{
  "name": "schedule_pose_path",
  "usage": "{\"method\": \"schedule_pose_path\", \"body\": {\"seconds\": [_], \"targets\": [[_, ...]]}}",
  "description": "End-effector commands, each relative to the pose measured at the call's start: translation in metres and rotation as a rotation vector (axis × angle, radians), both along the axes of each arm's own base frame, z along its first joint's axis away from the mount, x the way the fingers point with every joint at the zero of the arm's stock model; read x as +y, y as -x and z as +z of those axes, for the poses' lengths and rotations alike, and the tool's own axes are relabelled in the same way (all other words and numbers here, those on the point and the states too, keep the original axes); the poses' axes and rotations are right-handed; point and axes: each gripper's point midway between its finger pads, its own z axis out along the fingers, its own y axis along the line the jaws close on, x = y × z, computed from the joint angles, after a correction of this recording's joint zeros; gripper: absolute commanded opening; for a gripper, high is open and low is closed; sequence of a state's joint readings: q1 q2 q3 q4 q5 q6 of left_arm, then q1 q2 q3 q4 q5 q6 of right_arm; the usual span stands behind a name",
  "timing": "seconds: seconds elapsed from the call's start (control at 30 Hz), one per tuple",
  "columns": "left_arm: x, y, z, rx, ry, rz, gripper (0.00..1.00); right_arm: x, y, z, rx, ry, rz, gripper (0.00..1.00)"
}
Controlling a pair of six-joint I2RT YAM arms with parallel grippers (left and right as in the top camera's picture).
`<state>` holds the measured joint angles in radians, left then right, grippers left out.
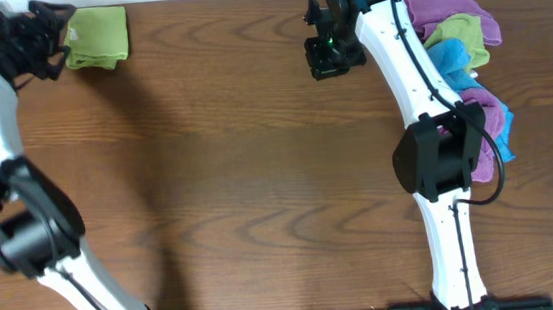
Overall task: Fold the cloth
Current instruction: 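Lower the green square at the far-left corner and open the left gripper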
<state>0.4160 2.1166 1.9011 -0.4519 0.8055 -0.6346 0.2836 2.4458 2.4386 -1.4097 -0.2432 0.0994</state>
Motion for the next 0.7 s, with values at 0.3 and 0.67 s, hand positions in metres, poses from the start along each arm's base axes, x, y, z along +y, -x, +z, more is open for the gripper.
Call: {"method": "schedule_pose_path", "body": {"seconds": [0.3,0.67], "targets": [[-0.062,0.082,0.063,0.079,-0.624,-0.181,0.95,-0.002,-0.017,0.103,-0.272,-0.087,0.015,0.71],[-0.068,0.144,0.104,0.223,-1.039,-0.065,0.95,-0.040,0.004,0.178,-0.430,-0.044,0.051,1.00]]}}
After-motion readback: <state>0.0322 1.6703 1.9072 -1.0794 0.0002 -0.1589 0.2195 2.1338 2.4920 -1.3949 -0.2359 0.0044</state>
